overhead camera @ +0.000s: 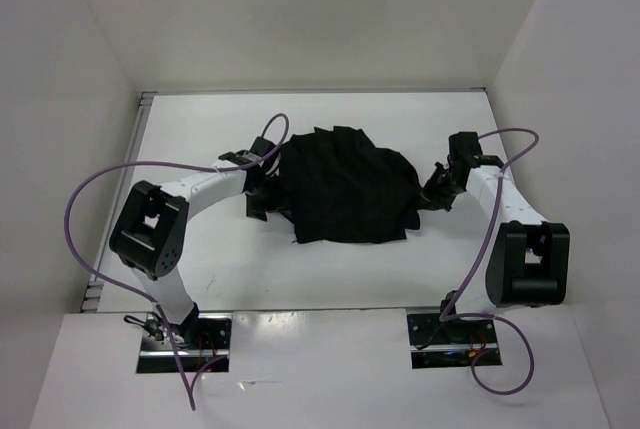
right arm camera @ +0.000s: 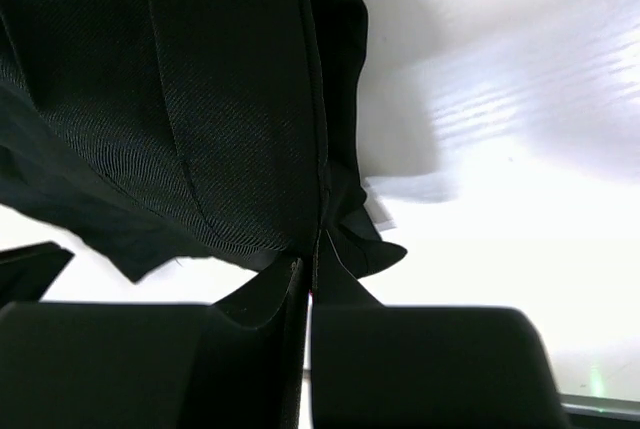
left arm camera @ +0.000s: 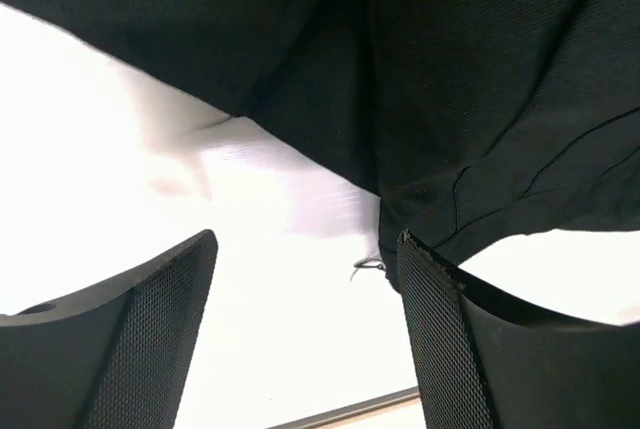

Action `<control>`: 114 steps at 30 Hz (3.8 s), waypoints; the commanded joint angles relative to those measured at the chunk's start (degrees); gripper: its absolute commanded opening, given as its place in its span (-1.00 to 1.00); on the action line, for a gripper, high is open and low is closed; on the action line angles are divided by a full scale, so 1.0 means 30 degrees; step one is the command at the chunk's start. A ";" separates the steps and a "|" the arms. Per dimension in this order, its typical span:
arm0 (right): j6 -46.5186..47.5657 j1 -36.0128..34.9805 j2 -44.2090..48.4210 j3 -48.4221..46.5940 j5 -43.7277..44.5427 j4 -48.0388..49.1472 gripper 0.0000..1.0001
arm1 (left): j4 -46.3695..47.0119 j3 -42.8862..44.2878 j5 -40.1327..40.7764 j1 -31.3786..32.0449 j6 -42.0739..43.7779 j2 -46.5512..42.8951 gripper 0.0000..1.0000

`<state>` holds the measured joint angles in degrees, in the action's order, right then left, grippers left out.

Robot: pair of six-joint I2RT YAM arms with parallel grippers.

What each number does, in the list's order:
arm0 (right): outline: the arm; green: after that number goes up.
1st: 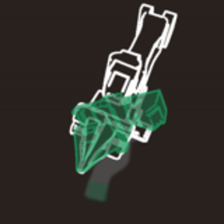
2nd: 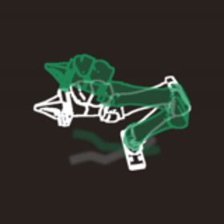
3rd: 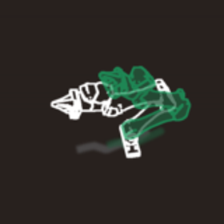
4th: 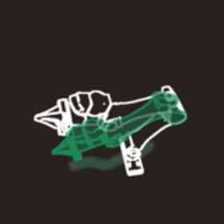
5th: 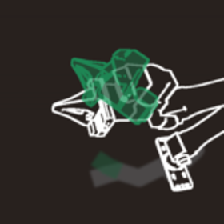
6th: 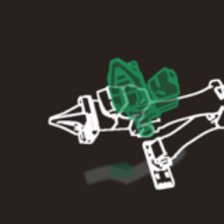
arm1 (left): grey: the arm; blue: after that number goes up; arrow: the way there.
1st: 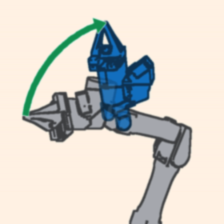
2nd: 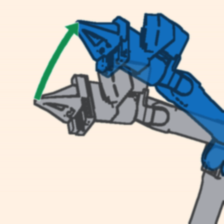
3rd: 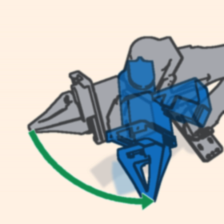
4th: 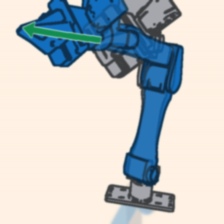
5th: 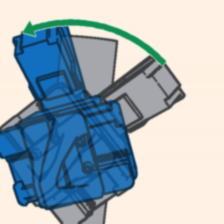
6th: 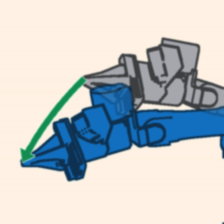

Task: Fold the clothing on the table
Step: Flatten the skirt out

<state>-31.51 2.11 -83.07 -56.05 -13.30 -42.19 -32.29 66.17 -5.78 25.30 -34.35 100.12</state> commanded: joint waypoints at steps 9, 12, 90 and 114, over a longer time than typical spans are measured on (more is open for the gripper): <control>0.0014 -0.0146 -0.0961 -0.0945 0.0947 0.0295 -1.00 | 0.2999 -0.0991 -0.2788 0.0297 -0.0767 -0.0911 0.30; 0.0014 -0.0146 -0.0963 -0.0945 0.0771 0.0295 -1.00 | 0.3001 -0.0993 -0.3141 0.0473 -0.0972 -0.0472 0.12; 0.2829 -0.2664 -0.3965 -1.9980 -0.2535 -0.2202 -1.00 | -0.3024 1.9685 -0.5487 -0.5386 0.3014 0.1832 -1.00; -0.2862 -0.3637 0.2768 0.0469 -0.7201 0.0613 -1.00 | -0.0459 -0.1941 -0.7422 -0.4535 0.1512 -0.5493 -1.00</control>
<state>-42.59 -11.92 -69.89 -47.16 -35.44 -47.75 -40.71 51.90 -28.73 12.69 -33.36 76.49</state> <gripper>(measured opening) 0.007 0.014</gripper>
